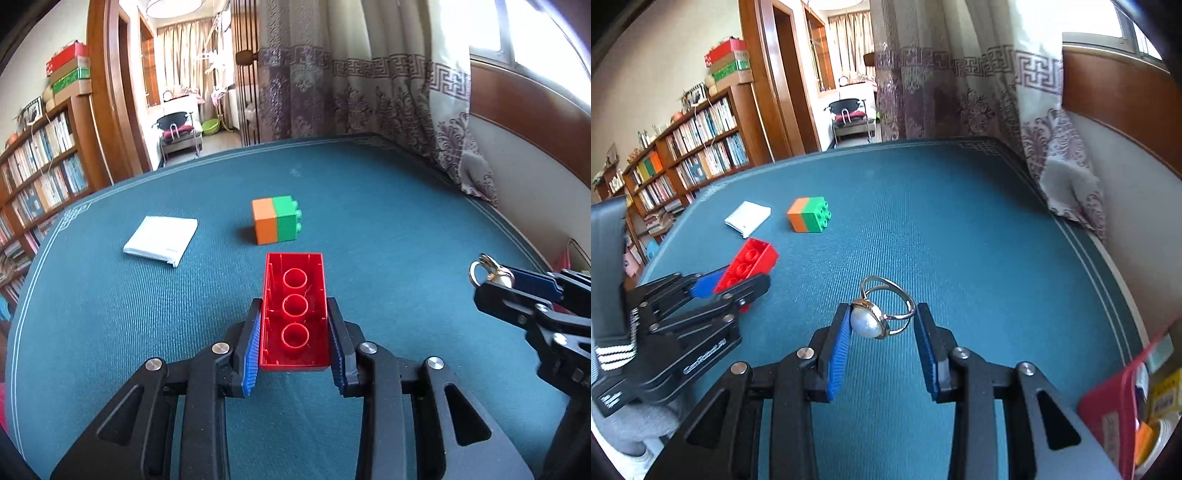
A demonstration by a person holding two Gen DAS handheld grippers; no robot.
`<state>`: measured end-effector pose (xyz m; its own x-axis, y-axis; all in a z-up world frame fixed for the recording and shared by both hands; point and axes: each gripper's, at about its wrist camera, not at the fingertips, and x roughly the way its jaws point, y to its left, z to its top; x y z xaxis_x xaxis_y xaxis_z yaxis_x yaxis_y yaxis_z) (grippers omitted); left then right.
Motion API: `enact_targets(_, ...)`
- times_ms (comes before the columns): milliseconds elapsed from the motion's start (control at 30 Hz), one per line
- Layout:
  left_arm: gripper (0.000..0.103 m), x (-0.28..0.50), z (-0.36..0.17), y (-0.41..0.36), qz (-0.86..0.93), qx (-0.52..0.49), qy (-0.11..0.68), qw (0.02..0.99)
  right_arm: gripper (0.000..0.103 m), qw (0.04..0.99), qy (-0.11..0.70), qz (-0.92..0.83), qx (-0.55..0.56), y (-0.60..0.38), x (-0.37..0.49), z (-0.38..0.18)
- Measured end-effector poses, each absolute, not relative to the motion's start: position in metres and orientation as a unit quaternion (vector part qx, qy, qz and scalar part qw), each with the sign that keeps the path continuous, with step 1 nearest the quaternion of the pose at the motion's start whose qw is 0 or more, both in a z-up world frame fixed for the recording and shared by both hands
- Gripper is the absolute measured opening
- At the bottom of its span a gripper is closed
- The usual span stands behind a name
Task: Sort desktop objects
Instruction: 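Grasp the red brick with the left tool while the right tool grasps the pearl ring, then carry the red brick and ring into the red tin and release both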
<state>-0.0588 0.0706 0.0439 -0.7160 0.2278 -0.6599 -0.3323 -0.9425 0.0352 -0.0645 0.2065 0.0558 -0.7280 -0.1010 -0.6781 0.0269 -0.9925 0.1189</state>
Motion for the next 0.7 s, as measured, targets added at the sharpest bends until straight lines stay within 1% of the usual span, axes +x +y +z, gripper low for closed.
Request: enact_targets(700, 0.034, -0.014, 0.068, 0.124, 0.923, -0.316, 0.094, 0.197, 0.038, -0.003, -0.112, -0.945, 0.307, 0.263, 0.033, 0.091)
